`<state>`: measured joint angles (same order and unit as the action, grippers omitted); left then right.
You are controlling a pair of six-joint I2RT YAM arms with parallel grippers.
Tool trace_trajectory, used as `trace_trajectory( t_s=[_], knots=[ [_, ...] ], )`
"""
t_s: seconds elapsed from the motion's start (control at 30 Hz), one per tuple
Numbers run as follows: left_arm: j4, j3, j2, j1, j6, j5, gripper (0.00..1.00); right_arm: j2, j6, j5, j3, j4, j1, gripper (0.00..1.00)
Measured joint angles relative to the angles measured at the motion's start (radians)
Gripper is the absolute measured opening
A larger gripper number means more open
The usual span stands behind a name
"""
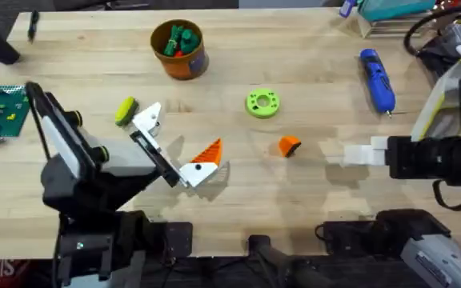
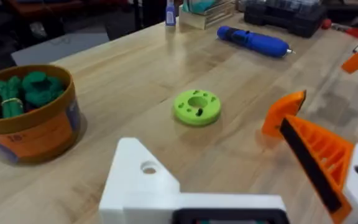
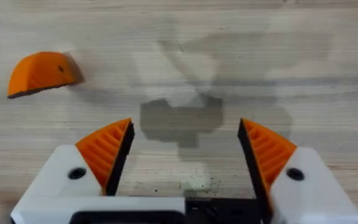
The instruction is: Pick up the gripper from the table and insert it into the empty holder that is missing its gripper. Then pick up a screw, insert it into the mounting hole, and use the screwdriver to tighten it. Finally, clean up the table by picking up the vegetable and placing it into the bucket.
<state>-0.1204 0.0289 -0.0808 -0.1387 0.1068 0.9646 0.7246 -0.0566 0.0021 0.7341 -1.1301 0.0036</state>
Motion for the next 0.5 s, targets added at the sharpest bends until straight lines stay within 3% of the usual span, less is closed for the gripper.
trace_trajectory(
  t_s=[0.2, 0.5],
  knots=[
    [0.019, -0.012, 0.076, 0.01, -0.117, -0.023, 0.985, 0.0, 0.0, 0.0, 0.0, 0.0, 0.0, 0.993],
    [0.019, -0.011, 0.076, 0.084, -0.167, -0.019, 0.985, 0.0, 0.0, 0.0, 0.0, 0.0, 0.0, 0.994]
  ],
)
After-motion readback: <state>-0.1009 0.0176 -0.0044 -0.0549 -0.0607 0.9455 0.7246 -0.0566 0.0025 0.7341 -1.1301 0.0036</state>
